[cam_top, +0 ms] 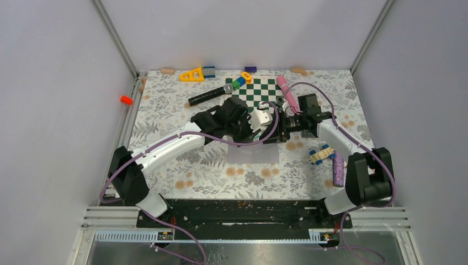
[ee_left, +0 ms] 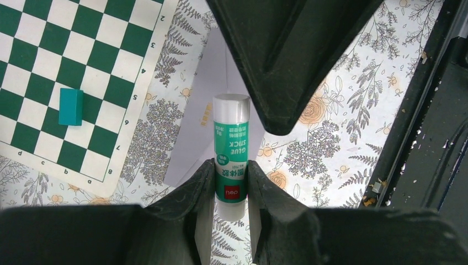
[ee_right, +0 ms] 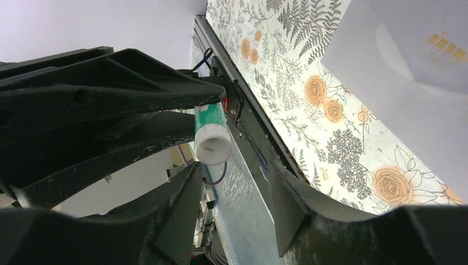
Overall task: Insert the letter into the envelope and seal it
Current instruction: Screw the solid glue.
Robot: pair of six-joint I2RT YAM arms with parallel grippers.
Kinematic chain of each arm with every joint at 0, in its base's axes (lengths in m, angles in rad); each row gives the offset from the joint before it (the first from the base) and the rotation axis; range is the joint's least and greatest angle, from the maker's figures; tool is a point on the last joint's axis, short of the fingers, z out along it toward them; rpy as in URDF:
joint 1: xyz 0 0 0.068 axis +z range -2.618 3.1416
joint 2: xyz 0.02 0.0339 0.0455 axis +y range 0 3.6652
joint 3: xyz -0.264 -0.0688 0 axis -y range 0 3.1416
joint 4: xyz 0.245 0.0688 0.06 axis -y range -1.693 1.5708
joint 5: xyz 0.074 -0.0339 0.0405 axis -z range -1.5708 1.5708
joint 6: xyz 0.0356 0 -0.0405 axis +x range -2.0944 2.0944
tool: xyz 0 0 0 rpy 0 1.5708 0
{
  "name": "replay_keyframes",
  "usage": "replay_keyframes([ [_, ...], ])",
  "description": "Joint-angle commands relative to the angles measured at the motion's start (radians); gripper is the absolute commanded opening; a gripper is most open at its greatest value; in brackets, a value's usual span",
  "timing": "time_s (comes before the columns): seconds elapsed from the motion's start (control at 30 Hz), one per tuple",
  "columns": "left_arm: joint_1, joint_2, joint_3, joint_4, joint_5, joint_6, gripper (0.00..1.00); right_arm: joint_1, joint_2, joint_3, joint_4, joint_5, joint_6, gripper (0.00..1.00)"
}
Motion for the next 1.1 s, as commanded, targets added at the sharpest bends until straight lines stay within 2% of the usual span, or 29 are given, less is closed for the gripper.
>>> replay_keyframes([
  [0.0, -0.008, -0.009, -0.002, 0.045, -0.006, 0.017, 0.0, -0.013, 0.018, 0.056, 0.039, -0.051, 0.033, 0.55],
  [0.23, -0.013, -0.006, -0.002, 0.04, -0.001, 0.02, 0.0, -0.015, 0.027, 0.052, 0.111, -0.084, 0.1, 0.54],
  [0.5, -0.015, -0.005, 0.001, 0.037, -0.002, 0.022, 0.0, -0.015, 0.045, 0.056, 0.114, -0.095, 0.105, 0.38],
  [0.63, -0.018, -0.005, 0.002, 0.03, 0.004, 0.028, 0.0, -0.015, 0.051, 0.057, 0.114, -0.098, 0.106, 0.37],
  [0.8, -0.021, -0.009, -0.001, 0.015, 0.041, 0.043, 0.0, -0.015, 0.066, 0.068, 0.114, -0.111, 0.108, 0.42],
  [1.07, -0.023, -0.006, -0.002, 0.011, 0.031, 0.052, 0.0, -0.016, 0.06, 0.068, 0.11, -0.135, 0.109, 0.32],
])
